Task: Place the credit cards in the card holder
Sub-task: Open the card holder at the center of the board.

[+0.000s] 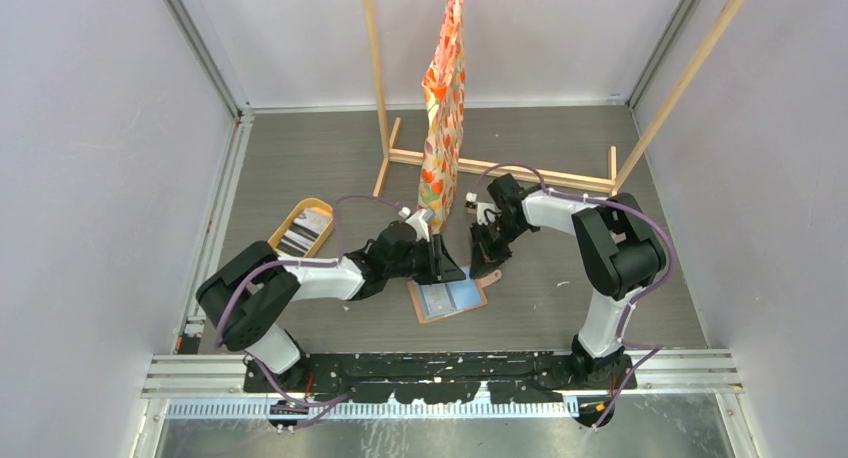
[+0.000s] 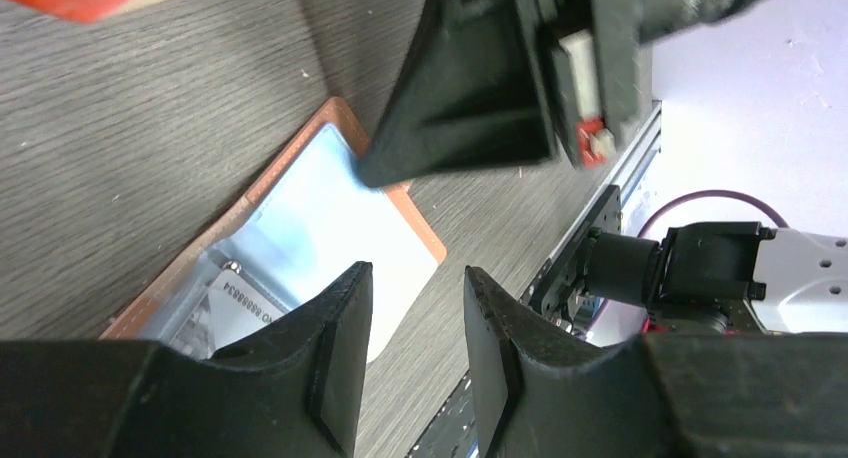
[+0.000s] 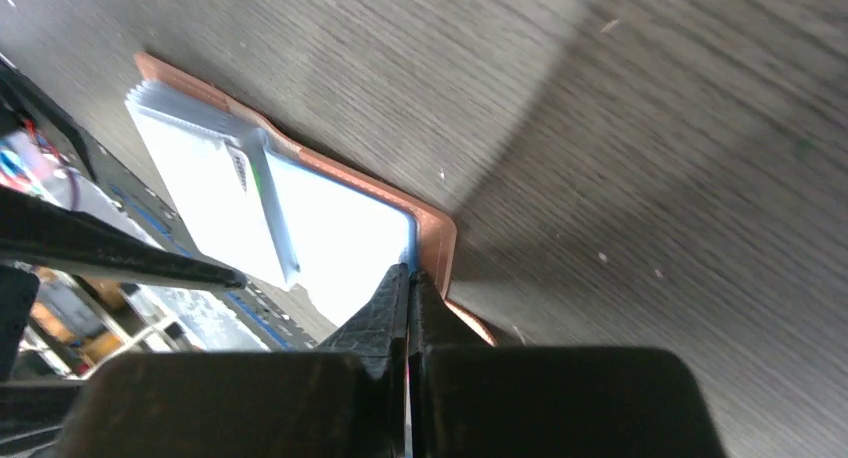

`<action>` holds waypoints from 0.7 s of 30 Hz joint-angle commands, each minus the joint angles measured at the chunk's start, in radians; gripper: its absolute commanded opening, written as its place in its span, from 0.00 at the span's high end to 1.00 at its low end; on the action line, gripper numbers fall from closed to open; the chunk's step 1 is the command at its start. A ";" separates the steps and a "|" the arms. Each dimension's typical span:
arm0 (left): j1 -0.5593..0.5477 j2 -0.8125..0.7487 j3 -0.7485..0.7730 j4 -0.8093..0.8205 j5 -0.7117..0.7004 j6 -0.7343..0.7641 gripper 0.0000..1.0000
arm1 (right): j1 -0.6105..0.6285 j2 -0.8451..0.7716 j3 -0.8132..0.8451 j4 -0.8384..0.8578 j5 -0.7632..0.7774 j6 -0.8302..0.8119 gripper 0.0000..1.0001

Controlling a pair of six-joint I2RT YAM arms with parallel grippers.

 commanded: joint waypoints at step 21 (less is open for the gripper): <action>0.051 -0.869 -0.080 -0.809 -0.412 0.287 0.30 | 0.012 -0.094 0.161 -0.222 -0.262 -0.270 0.99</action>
